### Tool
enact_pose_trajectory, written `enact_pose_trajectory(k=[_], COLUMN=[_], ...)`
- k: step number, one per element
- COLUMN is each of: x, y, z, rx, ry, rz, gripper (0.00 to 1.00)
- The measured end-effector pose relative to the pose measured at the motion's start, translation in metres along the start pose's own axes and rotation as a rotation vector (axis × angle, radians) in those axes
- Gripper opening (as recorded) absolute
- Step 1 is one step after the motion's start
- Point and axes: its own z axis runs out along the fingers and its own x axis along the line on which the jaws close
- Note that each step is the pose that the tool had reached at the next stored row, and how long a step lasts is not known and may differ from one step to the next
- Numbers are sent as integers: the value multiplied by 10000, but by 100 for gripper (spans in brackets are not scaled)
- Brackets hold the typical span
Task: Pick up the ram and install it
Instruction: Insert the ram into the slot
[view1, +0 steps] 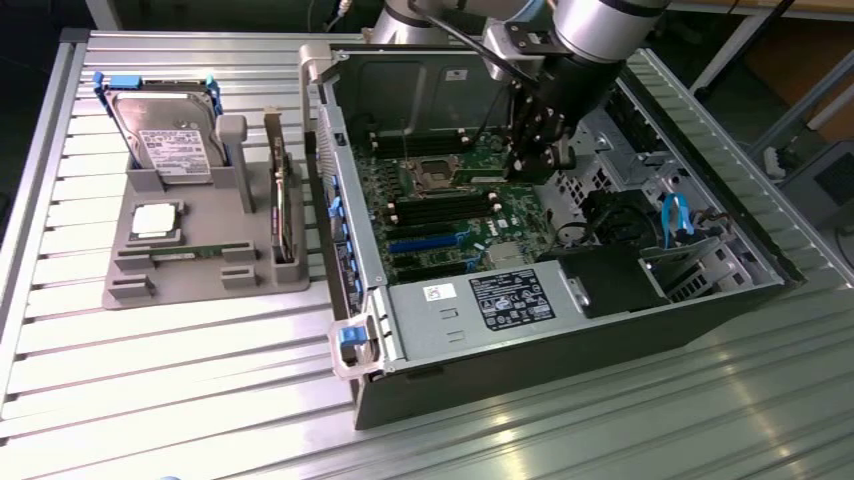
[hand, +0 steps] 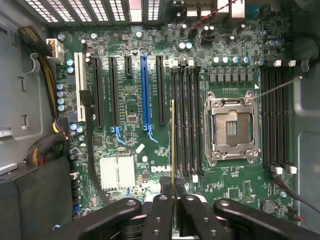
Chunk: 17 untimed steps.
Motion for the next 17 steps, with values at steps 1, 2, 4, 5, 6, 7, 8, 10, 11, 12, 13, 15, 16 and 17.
enact_pose_trajectory(k=[1,2,4,5,6,7,8,10,11,12,13,15,16,17], x=[1,1,2,3,4,6,6,11,12,13,16,6,-14,-36], y=[0,-1,1,3,7,23,34,67,73,80,95,175,229,270], z=[11,16,34,48,59,73,86,144,174,202,240,299,336,372], rx=[0,0,1,1,0,0,0,0,0,0,0,1,4,5], ry=[0,0,-1,0,0,0,-1,0,1,-1,-1,4,6,6], rz=[0,-1,2,0,1,1,0,0,0,-1,0,-2,-26,-32], gripper=[11,11,11,11,11,11,11,11,11,11,11,11,11,11])
